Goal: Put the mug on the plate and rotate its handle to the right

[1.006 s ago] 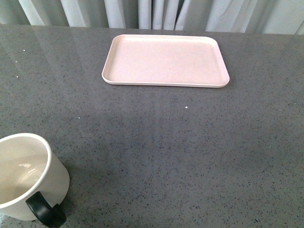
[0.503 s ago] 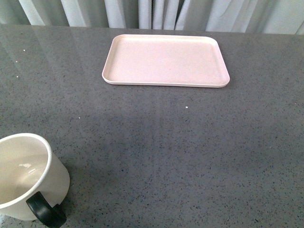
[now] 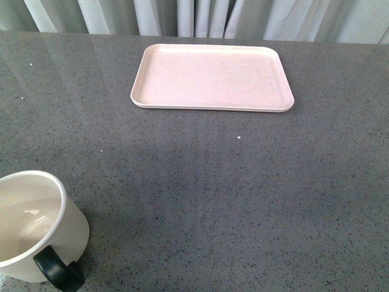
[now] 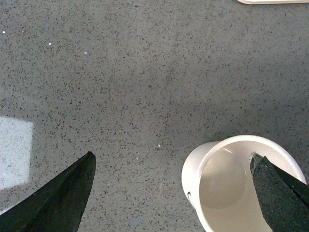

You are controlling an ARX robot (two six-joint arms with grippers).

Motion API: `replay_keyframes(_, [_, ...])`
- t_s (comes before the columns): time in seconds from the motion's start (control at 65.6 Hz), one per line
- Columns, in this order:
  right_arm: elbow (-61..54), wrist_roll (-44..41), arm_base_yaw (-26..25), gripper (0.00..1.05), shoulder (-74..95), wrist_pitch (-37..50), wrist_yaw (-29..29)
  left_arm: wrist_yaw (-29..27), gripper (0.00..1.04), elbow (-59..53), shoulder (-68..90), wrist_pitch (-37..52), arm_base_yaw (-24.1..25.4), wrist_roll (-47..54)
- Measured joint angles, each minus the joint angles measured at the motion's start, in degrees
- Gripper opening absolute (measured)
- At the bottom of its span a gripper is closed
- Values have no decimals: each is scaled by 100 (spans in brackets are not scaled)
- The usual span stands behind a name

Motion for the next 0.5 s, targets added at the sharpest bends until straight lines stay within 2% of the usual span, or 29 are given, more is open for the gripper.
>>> replay_keyframes(0.503, [0,0,0,96,0,0,0,249,96,-155,544,192,-243,264])
